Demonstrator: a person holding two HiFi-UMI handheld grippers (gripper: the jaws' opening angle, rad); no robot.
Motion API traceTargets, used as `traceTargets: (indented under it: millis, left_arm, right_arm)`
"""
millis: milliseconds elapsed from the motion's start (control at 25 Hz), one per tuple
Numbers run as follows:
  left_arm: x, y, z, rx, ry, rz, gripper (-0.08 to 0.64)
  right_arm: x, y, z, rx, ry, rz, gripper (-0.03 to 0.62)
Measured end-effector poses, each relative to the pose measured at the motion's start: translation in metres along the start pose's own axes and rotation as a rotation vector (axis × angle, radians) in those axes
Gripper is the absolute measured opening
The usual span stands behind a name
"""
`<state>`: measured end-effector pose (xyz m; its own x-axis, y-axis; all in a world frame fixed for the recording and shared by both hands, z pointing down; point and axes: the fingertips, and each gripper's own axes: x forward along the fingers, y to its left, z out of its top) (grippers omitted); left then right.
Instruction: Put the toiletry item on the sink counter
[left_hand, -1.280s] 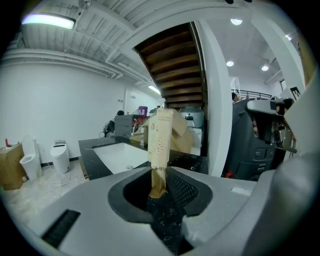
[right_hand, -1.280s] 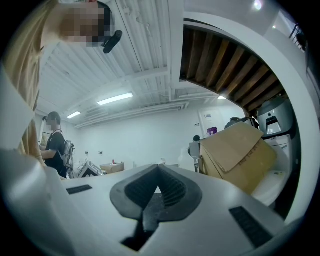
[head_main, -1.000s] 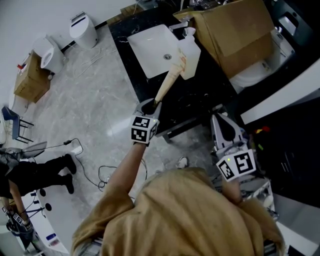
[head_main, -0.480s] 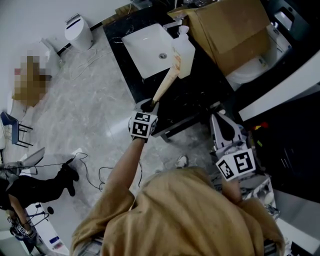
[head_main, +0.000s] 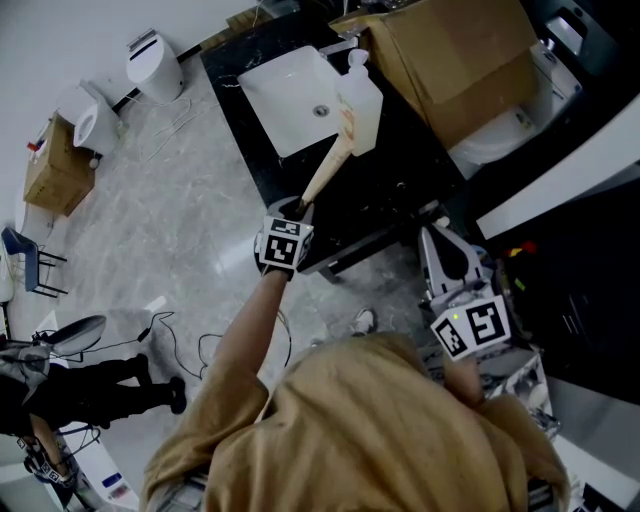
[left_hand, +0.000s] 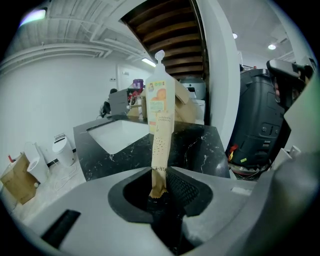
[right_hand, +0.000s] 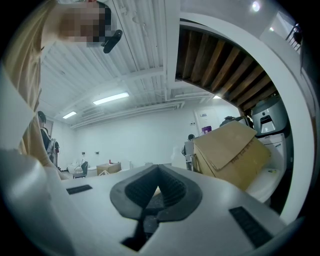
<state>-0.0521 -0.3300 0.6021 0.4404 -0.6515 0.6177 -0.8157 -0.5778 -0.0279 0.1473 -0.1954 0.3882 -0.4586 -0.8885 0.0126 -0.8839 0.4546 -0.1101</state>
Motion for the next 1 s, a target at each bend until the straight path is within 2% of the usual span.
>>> traceTargets:
  millis: [400, 840, 1000]
  left_arm:
    - [0.018, 0.005, -0.017, 0.013, 0.096, 0.027, 0.084]
    - [0.027, 0.004, -0.017, 0.061, 0.125, 0.025, 0.099]
    - [0.026, 0.005, -0.014, 0.045, 0.095, 0.019, 0.149]
  right_arm:
    - [-0.004, -0.010, -0.002, 0.007, -0.003, -0.012, 0.002]
    - [-0.005, -0.017, -0.002, 0.014, -0.006, -0.023, 0.002]
    - [-0.005, -0.017, -0.003, 0.018, -0.008, -0.023, 0.002]
